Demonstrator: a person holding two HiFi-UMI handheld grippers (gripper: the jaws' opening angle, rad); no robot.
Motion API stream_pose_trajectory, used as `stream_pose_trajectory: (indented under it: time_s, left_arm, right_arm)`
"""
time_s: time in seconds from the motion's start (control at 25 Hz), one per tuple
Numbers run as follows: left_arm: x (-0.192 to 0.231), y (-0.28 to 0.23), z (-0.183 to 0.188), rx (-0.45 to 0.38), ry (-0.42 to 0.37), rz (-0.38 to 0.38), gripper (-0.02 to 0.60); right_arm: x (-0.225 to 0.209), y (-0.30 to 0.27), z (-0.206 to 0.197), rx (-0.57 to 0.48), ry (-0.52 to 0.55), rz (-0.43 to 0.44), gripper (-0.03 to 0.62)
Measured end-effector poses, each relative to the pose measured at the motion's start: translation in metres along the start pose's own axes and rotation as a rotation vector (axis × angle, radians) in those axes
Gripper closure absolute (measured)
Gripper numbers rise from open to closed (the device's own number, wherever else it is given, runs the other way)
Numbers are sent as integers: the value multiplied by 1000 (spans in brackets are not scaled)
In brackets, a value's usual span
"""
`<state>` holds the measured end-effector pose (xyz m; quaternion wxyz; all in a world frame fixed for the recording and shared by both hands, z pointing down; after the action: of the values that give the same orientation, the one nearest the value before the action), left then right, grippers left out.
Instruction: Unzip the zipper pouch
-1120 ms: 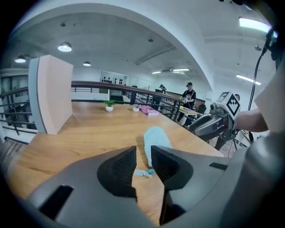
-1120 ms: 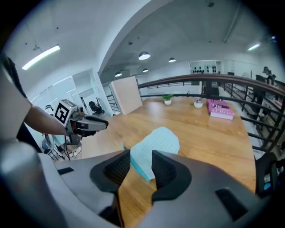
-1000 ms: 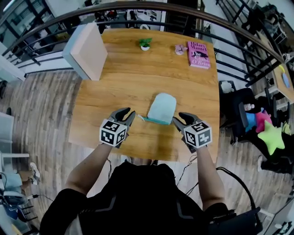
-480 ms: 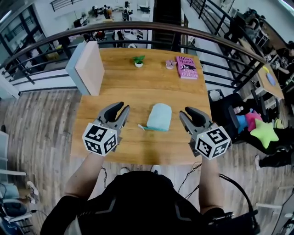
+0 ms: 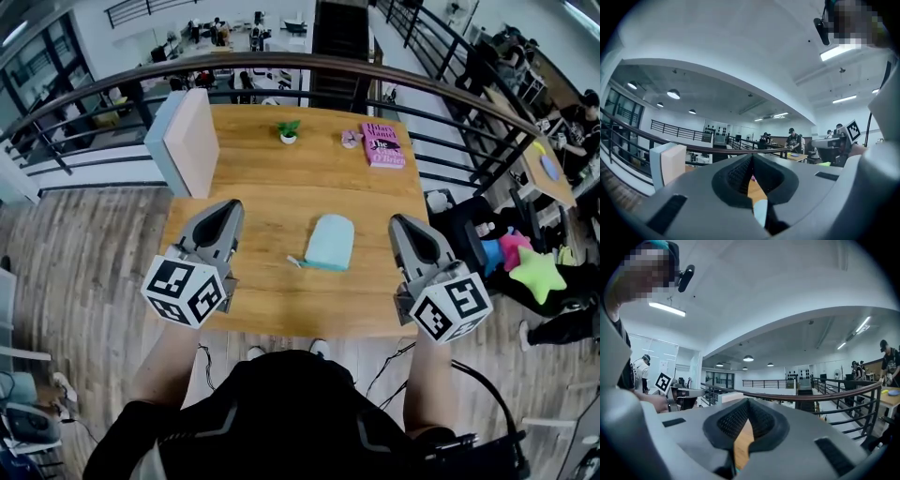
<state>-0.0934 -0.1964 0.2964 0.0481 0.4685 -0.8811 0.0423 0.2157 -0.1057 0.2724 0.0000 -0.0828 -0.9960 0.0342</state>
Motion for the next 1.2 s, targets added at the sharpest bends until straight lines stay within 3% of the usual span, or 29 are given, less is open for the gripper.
stream_pose_trajectory:
  time_s: [0.12, 0.36, 0.72, 0.96, 1.2]
  left_arm:
    - [-3, 3, 3, 12, 10, -6, 552]
    - [-7, 1, 6, 41, -86, 22, 552]
    - [-7, 0, 9, 5, -136, 72, 552]
    - [-3, -3, 10, 1, -103, 89, 552]
    - [-1, -9, 7, 20, -117, 115, 552]
  right_arm:
    - [1, 2, 8, -2, -2, -37, 586]
    - [-7, 1, 6, 24, 15, -98, 588]
    - [-6, -2, 8, 26, 51, -106, 588]
    - [-10, -5, 9, 28, 53, -106, 586]
    - [-17, -11, 6, 37, 54, -114, 586]
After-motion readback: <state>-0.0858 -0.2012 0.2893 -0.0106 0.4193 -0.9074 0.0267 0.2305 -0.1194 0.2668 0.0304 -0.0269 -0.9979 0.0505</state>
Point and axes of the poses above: the fingertips, and each gripper's own axes: y backward along the fingers, x to its left, z out of its top, the point moved 7 cm from there along y, backward along the fingers, and after that the axes turned 12 degrees about -z, right-handed, at the moved point
